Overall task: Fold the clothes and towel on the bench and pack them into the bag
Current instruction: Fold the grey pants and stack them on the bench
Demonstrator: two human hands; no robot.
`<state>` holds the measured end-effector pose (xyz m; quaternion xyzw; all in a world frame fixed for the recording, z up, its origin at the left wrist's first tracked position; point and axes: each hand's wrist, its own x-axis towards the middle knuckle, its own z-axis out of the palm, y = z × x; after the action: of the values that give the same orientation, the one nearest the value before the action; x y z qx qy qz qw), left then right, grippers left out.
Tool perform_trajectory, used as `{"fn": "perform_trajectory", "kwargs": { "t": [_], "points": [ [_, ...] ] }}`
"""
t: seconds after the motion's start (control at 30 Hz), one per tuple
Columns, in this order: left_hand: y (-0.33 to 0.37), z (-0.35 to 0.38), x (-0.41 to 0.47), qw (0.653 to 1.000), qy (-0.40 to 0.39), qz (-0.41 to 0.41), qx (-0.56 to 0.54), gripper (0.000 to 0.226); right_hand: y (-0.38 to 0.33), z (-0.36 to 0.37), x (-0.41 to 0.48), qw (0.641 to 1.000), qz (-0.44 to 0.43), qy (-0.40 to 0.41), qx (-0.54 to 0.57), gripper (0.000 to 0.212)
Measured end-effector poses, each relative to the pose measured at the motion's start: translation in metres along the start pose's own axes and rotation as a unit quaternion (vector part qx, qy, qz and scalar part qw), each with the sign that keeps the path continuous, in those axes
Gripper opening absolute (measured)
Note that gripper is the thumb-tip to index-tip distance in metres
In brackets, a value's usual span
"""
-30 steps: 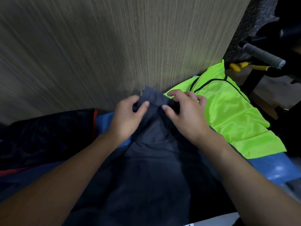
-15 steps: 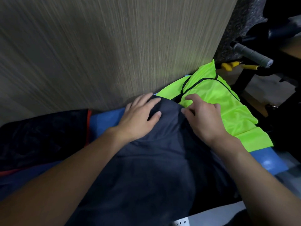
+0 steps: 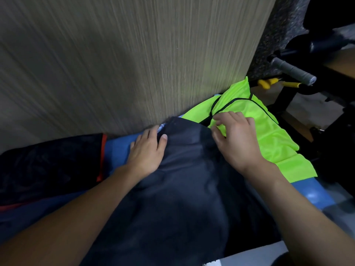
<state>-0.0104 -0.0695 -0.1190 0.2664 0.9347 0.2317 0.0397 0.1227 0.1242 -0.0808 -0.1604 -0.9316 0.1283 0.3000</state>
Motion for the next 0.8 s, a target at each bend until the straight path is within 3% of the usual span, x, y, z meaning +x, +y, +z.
{"fn": "perform_trajectory", "kwargs": {
  "t": [0.17, 0.33, 0.4, 0.5, 0.63, 0.8],
  "points": [
    [-0.013, -0.006, 0.003, 0.999, -0.009, -0.04, -0.026, 0.044, -0.032, 0.033, 0.023, 0.996, -0.051, -0.063, -0.048, 0.03],
    [-0.025, -0.005, 0.007, 0.989, 0.004, -0.062, -0.134, 0.058, -0.047, 0.05, 0.041, 0.985, 0.006, -0.103, -0.137, 0.035],
    [-0.029, -0.005, 0.007, 0.984, -0.001, -0.069, -0.162, 0.049, -0.05, 0.053, 0.045, 0.984, 0.016, -0.112, -0.139, 0.032],
    [-0.037, -0.006, 0.007, 0.982, -0.004, -0.063, -0.177, 0.038, -0.053, 0.058, 0.05, 0.983, 0.012, -0.142, -0.113, 0.029],
    [-0.043, -0.011, 0.002, 0.98, -0.023, -0.06, -0.187, 0.04, -0.056, 0.06, 0.054, 0.981, 0.031, -0.178, -0.073, 0.026],
    [-0.051, -0.016, -0.001, 0.967, -0.009, -0.102, -0.234, 0.048, -0.058, 0.05, 0.059, 0.978, 0.097, -0.139, 0.121, 0.033]
  ]
}}
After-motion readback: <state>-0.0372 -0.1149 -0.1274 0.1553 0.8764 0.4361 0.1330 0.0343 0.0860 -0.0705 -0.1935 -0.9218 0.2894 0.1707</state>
